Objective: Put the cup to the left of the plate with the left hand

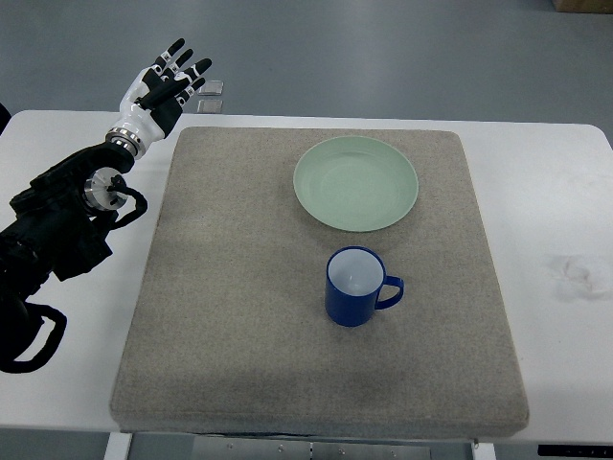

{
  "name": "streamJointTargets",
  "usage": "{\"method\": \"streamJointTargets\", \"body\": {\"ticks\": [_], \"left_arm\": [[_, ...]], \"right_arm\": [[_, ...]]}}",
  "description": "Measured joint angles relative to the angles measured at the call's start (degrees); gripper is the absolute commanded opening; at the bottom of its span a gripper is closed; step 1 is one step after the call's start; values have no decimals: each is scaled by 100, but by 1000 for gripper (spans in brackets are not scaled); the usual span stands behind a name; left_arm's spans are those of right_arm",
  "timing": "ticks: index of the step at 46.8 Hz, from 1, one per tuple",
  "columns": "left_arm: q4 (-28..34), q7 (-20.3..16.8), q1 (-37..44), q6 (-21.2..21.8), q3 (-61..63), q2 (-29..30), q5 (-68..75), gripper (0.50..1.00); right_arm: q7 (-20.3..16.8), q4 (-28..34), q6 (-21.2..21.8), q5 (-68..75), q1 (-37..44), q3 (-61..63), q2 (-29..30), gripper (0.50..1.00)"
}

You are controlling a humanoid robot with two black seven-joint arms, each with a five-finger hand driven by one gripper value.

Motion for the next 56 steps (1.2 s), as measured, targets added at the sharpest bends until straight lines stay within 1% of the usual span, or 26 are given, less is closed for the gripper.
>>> {"method": "streamJointTargets", "body": {"ticks": [20,27,37,47,51,56], "left_arm": [[-30,26,24,-23,106,14,9,996],[-98,41,-1,-74,295,127,18,996],[-775,39,-14,-56,668,559,19,996],[-1265,36,-14,-100,1078,902,23,996],[-1654,35,-13,-166,1313,1166,34,996],[-2262,34,-3,-352,1493,1630,66,996]], "right_arm": [[0,0,0,0,0,0,0,932],[0,0,0,0,0,0,0,932],[0,0,0,0,0,0,0,932],[0,0,0,0,0,0,0,932],[0,0,0,0,0,0,0,932],[0,0,0,0,0,0,0,932]]}}
